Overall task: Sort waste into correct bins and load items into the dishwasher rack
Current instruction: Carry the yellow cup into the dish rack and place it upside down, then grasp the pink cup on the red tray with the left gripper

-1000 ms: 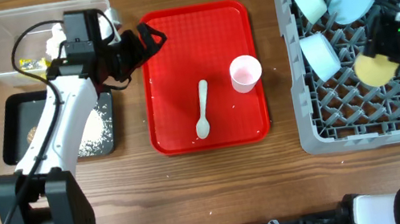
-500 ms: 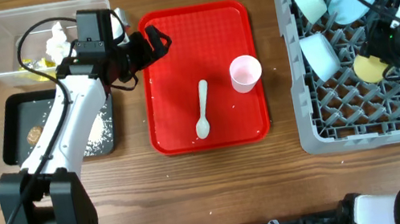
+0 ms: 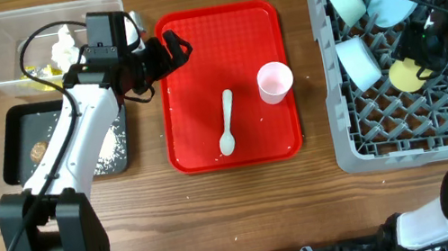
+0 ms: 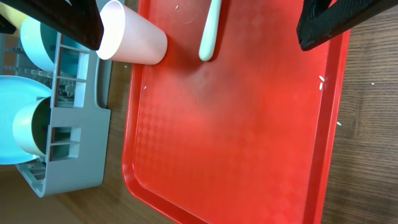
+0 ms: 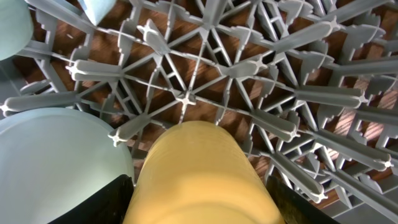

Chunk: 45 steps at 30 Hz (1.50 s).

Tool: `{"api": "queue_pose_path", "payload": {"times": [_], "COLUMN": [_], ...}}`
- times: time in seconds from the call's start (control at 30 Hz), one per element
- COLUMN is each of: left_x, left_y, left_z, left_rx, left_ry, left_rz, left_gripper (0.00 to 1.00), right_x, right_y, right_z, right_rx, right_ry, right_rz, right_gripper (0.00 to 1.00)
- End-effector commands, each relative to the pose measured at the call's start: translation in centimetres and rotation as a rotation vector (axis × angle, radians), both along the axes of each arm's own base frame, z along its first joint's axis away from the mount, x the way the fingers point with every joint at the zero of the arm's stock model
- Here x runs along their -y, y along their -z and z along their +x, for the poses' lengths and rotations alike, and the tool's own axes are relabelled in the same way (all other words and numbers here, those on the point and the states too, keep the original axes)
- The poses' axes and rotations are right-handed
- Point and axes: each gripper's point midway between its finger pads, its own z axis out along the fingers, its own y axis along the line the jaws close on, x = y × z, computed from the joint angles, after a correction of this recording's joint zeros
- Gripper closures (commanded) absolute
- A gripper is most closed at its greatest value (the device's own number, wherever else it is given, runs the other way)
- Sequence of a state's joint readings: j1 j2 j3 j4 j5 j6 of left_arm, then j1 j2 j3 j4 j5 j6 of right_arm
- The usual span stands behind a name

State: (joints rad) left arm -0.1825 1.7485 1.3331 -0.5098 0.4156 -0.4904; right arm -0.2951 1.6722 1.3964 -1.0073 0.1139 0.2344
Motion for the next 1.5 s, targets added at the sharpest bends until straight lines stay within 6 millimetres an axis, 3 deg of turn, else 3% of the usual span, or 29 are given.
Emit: {"api": "queue_pose_path", "payload": {"times": [0.0, 0.13, 0.47, 0.77, 0.87, 0.9, 1.3, 1.4, 1.47], "left_x": [0.2, 0.2, 0.1, 0.1, 0.1, 0.1, 0.1, 0.1, 0.1], "left_y": [-0.1, -0.1, 0.0, 0.1, 0.1, 0.1, 0.1, 0.1, 0.1], "left_z": [0.1, 0.1, -0.1, -0.2, -0.2, -0.3, -0.3, -0.3, -0.3], "left_rx": [0.013, 0.012, 0.001, -0.004, -0.004, -0.005, -0.005, -0.006, -0.005], "left_ry": [0.016, 0.016, 0.016, 0.016, 0.016, 0.016, 0.016, 0.017, 0.017], "left_rz": [0.014, 0.014, 0.016, 0.017, 0.017, 0.017, 0.017, 0.017, 0.017], "left_gripper": [0.00, 0.00, 0.00, 0.00, 0.00, 0.00, 0.00, 0.00, 0.00], "right_x": [1.1, 2.1, 3.9, 3.9, 3.9, 3.8, 3.0, 3.0, 1.6], "right_y": [1.0, 1.1, 0.5, 0.5, 0.6, 0.6, 0.5, -3.2, -7.8], "right_z": [-1.0, -1.7, -0.9, -1.4, -1.4, -1.3, -0.4, 0.3, 1.2], "right_rx": [-0.051, -0.058, -0.020, -0.042, -0.045, -0.044, -0.008, 0.065, 0.166], "right_ry": [0.043, 0.091, 0.123, 0.124, 0.118, 0.116, 0.071, 0.060, -0.033], "right_rz": [-0.010, -0.002, -0.089, -0.097, -0.098, -0.093, -0.046, -0.057, -0.046], "right_gripper": [0.55, 0.56, 0.61, 0.60, 0.34, 0.31, 0.20, 0.17, 0.15]}}
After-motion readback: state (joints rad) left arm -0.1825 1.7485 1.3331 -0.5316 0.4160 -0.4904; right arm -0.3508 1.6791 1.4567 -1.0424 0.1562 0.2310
